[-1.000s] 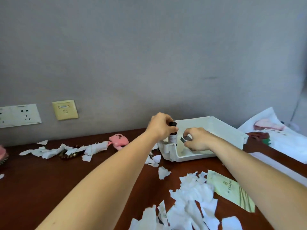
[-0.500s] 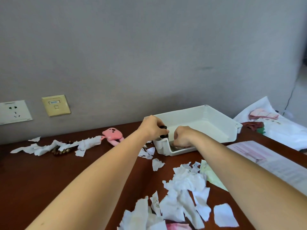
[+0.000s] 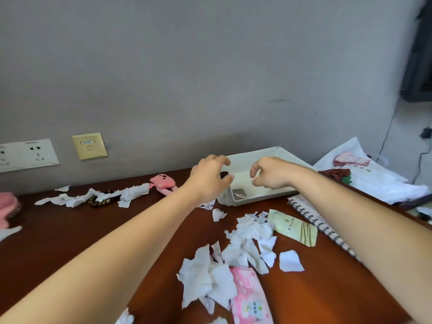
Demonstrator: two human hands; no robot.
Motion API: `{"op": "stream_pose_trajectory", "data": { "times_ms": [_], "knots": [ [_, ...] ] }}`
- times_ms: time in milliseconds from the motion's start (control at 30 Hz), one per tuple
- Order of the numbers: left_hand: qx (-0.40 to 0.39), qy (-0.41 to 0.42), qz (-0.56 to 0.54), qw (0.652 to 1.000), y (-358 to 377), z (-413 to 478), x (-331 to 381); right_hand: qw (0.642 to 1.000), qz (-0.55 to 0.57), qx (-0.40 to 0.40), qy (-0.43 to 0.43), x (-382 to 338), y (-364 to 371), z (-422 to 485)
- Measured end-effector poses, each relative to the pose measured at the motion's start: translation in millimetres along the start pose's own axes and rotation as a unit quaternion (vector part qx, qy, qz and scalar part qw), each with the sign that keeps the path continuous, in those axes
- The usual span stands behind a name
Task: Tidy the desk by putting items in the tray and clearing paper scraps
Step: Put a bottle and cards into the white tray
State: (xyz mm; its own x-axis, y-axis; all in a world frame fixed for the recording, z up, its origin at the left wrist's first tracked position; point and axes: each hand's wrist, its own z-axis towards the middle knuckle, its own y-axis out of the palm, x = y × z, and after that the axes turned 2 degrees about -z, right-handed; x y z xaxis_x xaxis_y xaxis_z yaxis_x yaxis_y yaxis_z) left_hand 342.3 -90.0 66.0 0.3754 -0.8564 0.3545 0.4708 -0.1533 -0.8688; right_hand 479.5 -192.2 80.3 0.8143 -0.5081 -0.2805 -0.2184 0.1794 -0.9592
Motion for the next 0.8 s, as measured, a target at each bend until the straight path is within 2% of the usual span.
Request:
{"op": "stream_pose_trajectory", "data": {
  "times_ms": [100,267,400,533,667,800],
  "knots": [
    [-0.019,0.048,-0.015,0.999,-5,-36,14,1.000,-0.013,0.004,-0.008,7,2,-26],
    [-0.175,0.109,0.012,0.978,2,-98,31,0.999,-0.039,-0.021,-0.005,25,17,-62],
    [-0.267,0.076,0.050,0.959,6,-124,40,0.998,-0.052,-0.036,0.024,36,27,-76],
    [-0.323,0.034,0.068,0.943,8,-129,40,0.995,-0.053,-0.052,0.062,41,33,-80],
    [-0.325,0.015,0.078,0.942,12,-130,38,0.994,-0.049,-0.052,0.079,41,35,-76],
    [-0.331,-0.017,0.041,0.942,15,-129,34,0.993,-0.038,-0.058,0.097,41,44,-73]
  ]
}}
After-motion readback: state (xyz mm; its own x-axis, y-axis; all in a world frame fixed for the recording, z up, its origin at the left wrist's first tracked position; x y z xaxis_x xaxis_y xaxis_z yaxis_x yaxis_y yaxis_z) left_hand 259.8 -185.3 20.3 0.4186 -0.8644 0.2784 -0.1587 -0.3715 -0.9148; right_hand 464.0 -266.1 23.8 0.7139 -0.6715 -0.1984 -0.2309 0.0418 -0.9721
